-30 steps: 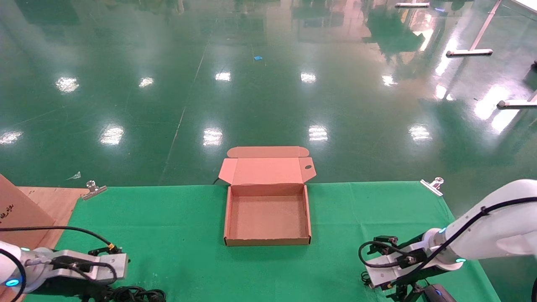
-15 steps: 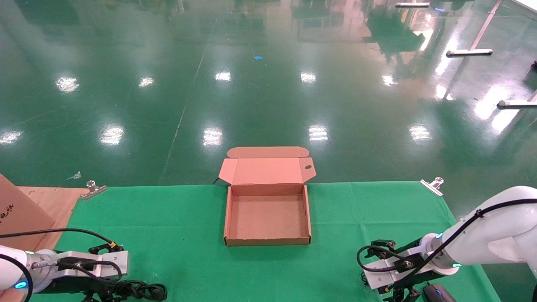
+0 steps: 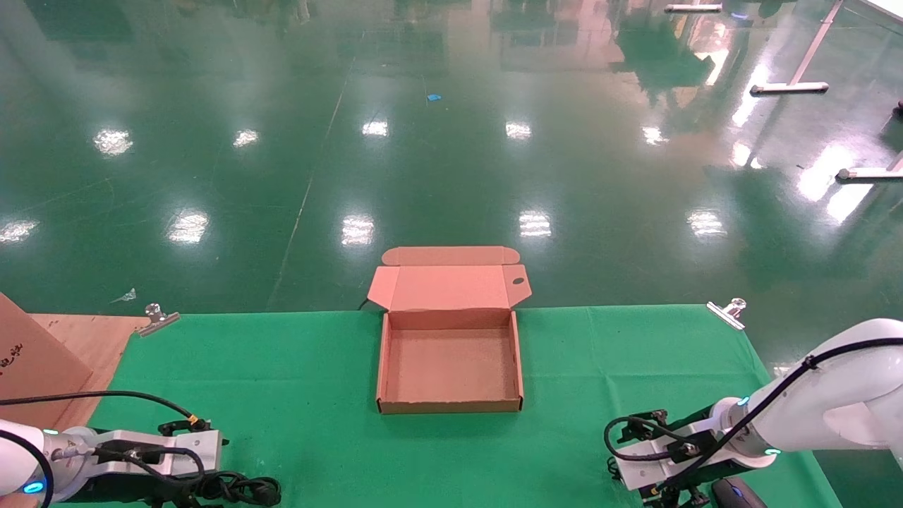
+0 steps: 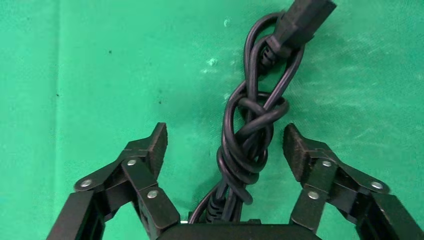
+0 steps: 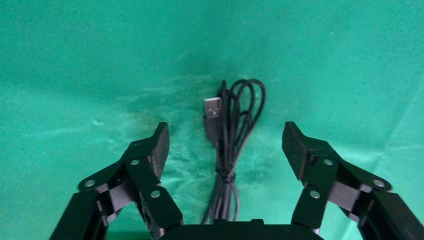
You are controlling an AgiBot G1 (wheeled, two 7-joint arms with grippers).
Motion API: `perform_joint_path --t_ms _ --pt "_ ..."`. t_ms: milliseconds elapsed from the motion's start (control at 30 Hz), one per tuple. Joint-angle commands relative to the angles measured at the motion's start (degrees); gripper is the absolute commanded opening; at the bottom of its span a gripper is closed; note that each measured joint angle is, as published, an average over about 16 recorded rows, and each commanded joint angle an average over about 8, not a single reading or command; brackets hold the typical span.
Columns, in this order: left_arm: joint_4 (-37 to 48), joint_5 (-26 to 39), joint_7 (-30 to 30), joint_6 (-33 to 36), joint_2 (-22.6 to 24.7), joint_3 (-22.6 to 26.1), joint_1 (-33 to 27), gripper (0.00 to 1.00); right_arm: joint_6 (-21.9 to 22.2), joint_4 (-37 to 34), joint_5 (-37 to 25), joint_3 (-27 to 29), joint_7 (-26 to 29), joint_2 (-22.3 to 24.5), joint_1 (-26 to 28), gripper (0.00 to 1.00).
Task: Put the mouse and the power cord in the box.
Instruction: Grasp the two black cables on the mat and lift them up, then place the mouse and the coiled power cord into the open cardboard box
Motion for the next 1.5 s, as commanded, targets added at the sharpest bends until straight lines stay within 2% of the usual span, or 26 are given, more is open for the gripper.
perform_joint_path --t_ms 33,1000,1167,1500 --pt "0.18 -0.16 0.30 0.23 -0.03 -0.11 -0.09 0.00 0.22 -0.36 -0.01 0.00 -0.22 -0.09 0.19 0.00" --pt "1.35 -0.09 2.96 5.71 -0.45 -0.03 -0.52 0.00 -0.85 -1.90 1.61 1.13 -2.40 0.11 0.37 0.00" --pt "1.23 0.00 3.32 8.87 -0.98 0.04 -1.69 0.00 -2.83 -1.90 2.28 1.59 -2.88 0.90 1.34 0.00" --pt "0.82 0.08 3.95 19.65 -2.33 0.14 -5.87 0.00 -8.27 -1.46 4.31 3.01 -4.27 3.47 5.08 0.00"
